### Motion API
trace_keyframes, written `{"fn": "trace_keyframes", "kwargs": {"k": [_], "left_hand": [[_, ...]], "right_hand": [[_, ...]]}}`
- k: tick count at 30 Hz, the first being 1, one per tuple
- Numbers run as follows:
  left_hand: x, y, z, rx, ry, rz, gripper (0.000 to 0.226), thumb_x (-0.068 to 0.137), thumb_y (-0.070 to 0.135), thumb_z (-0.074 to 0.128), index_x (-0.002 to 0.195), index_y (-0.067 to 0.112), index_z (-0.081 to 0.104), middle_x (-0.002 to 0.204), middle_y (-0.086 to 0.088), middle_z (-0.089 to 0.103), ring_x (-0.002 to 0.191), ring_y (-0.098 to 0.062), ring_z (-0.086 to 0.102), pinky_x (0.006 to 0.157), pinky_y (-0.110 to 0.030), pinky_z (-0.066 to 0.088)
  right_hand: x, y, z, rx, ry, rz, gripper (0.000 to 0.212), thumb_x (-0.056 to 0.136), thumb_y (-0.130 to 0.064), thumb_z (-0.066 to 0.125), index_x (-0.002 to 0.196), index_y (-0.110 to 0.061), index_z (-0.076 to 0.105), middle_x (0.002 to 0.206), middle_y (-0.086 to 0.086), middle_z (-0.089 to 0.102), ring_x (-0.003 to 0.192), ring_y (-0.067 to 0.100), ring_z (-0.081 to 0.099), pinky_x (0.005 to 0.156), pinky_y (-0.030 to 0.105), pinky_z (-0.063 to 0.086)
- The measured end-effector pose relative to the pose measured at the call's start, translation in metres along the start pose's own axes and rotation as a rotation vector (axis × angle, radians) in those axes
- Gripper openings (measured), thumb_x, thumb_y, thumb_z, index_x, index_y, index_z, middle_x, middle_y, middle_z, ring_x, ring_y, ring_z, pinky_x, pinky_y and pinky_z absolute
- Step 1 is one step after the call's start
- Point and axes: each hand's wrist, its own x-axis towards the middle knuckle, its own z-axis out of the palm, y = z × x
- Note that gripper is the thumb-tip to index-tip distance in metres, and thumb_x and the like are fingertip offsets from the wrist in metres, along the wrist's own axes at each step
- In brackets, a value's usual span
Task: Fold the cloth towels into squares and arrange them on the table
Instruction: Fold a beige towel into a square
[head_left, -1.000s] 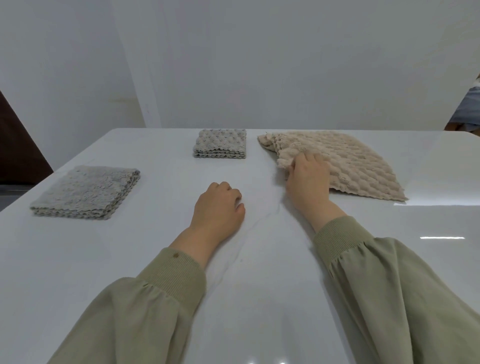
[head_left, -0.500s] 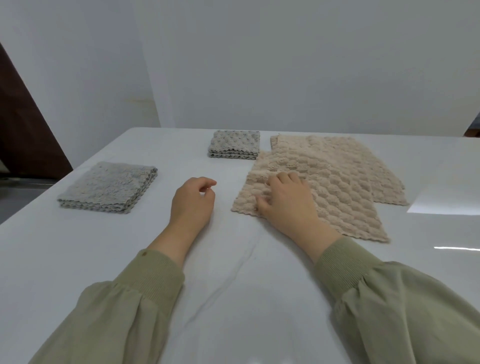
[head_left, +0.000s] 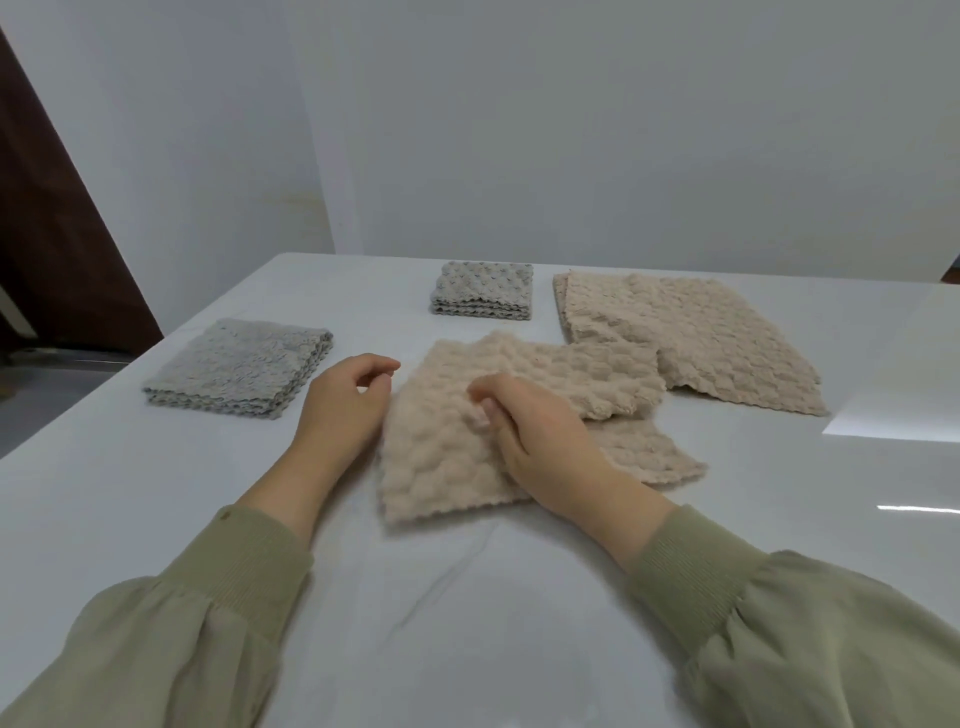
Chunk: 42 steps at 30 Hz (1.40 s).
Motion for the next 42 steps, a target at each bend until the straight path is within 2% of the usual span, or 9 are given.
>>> {"fn": "trace_keyframes", "kwargs": {"k": [3,7,14,19,25,29,33,36,42], "left_hand": [[-0.005,0.005,-0.004,-0.037,-0.006,-0.017,0.023,0.093,0.011,0.049,0.1,0.024,0.067,0.101,0.009,0.065,0.098,-0.005,0.056,0.082,-0.017,0.037],[-0.008,0.01,-0.001,0.002,-0.051,-0.018,0.025,0.092,0.012,0.049,0.105,0.024,0.067,0.104,0.011,0.064,0.099,-0.003,0.055,0.083,-0.016,0.036],[-0.006,0.014,-0.003,0.153,-0.152,0.0,0.026,0.093,0.017,0.051,0.114,0.025,0.064,0.113,0.01,0.06,0.105,-0.011,0.056,0.093,-0.027,0.042],[-0.004,0.011,-0.004,0.691,-0.387,0.121,0.04,0.099,0.03,0.038,0.136,0.02,0.046,0.137,-0.004,0.049,0.126,-0.028,0.04,0.103,-0.042,0.036],[-0.009,0.013,0.008,0.619,-0.35,0.221,0.047,0.1,0.035,0.034,0.143,0.018,0.035,0.147,-0.003,0.039,0.134,-0.025,0.033,0.11,-0.039,0.028],[-0.02,0.021,0.023,0.611,-0.447,0.355,0.06,0.095,0.055,0.027,0.148,0.026,0.024,0.153,-0.001,0.03,0.14,-0.021,0.025,0.114,-0.042,0.023],[-0.024,0.029,0.038,0.769,-0.626,0.272,0.07,0.085,0.073,0.019,0.147,0.044,0.005,0.159,0.005,0.001,0.146,-0.02,0.002,0.114,-0.059,0.008],[-0.019,0.03,0.045,0.803,-0.634,0.227,0.067,0.086,0.072,0.018,0.147,0.045,0.008,0.159,0.005,-0.002,0.146,-0.02,-0.003,0.113,-0.061,0.002],[-0.011,0.031,0.049,0.817,-0.605,0.196,0.061,0.091,0.066,0.019,0.147,0.046,0.007,0.159,0.007,-0.003,0.146,-0.02,-0.005,0.113,-0.061,0.001]], "right_hand": [[0.003,0.016,-0.005,-0.218,0.132,0.159,0.025,0.097,-0.02,0.042,0.11,-0.009,0.061,0.104,0.007,0.066,0.098,0.024,0.059,0.086,0.032,0.041],[0.0,0.036,-0.008,-0.563,-0.162,0.432,0.036,0.094,-0.035,0.038,0.116,-0.013,0.055,0.119,0.008,0.058,0.114,0.027,0.047,0.094,0.041,0.037],[0.004,0.016,0.008,-0.464,-0.173,0.244,0.027,0.093,-0.028,0.042,0.099,-0.011,0.061,0.101,0.007,0.06,0.095,0.024,0.051,0.08,0.037,0.046],[0.001,-0.016,0.026,-0.395,-0.167,0.173,0.024,0.091,-0.024,0.046,0.097,-0.007,0.061,0.099,0.012,0.06,0.095,0.03,0.051,0.076,0.039,0.043],[0.017,-0.013,0.02,-0.218,-0.031,0.28,0.026,0.094,-0.024,0.042,0.086,-0.007,0.061,0.088,0.007,0.059,0.083,0.024,0.051,0.073,0.038,0.044],[0.034,0.034,0.007,-0.414,0.006,0.372,0.033,0.097,-0.023,0.037,0.111,-0.008,0.062,0.116,0.013,0.059,0.108,0.031,0.047,0.09,0.04,0.038],[0.041,0.076,-0.002,-0.485,-0.313,0.463,0.047,0.101,-0.035,0.022,0.144,-0.022,0.035,0.158,0.007,0.016,0.145,0.03,0.007,0.114,0.053,0.004],[0.043,0.101,-0.005,-0.521,-0.463,0.526,0.052,0.1,-0.038,0.014,0.148,-0.02,0.025,0.159,0.004,0.009,0.146,0.027,-0.001,0.112,0.057,-0.005],[0.044,0.13,-0.018,-0.537,-0.395,0.697,0.055,0.098,-0.033,0.014,0.146,-0.009,0.026,0.158,0.006,0.016,0.146,0.024,0.008,0.113,0.058,0.0]]}}
